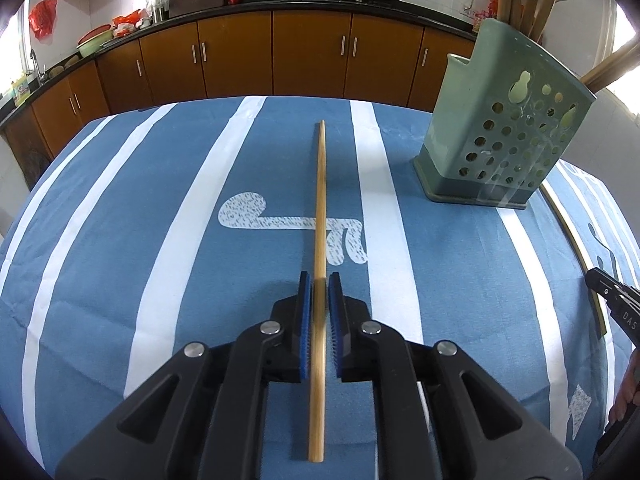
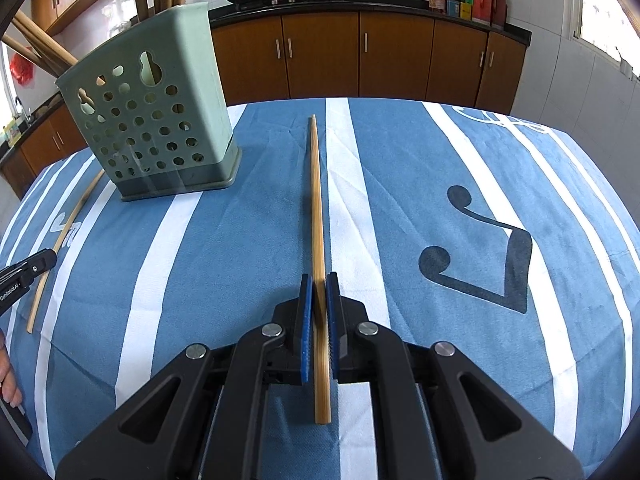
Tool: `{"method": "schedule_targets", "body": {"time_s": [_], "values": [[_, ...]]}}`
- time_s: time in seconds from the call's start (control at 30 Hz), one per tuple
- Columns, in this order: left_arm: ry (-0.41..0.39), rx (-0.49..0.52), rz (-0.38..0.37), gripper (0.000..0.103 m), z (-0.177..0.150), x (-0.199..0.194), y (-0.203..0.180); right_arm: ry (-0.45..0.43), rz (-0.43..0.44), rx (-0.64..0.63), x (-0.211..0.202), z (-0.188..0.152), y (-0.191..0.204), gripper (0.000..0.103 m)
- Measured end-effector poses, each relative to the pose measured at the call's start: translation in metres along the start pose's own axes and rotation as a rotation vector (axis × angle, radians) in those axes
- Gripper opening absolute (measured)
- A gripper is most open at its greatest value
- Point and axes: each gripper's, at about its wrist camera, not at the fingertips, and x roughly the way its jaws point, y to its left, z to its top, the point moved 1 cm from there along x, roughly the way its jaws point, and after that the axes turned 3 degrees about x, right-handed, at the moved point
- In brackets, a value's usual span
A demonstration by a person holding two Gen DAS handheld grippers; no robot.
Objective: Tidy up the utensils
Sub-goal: 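Close the left gripper on a chopstick while the right gripper grasps another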
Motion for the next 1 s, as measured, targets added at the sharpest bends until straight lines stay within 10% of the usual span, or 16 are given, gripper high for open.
{"method": "schedule_targets", "body": {"time_s": [1.0], "values": [[-0.001,-0.018,-0.019,0.012,-0.0003,0.0004,0.0027,0.0,-0.001,0.001,-0.0012,-0.0006,0.0002,0.009]]}}
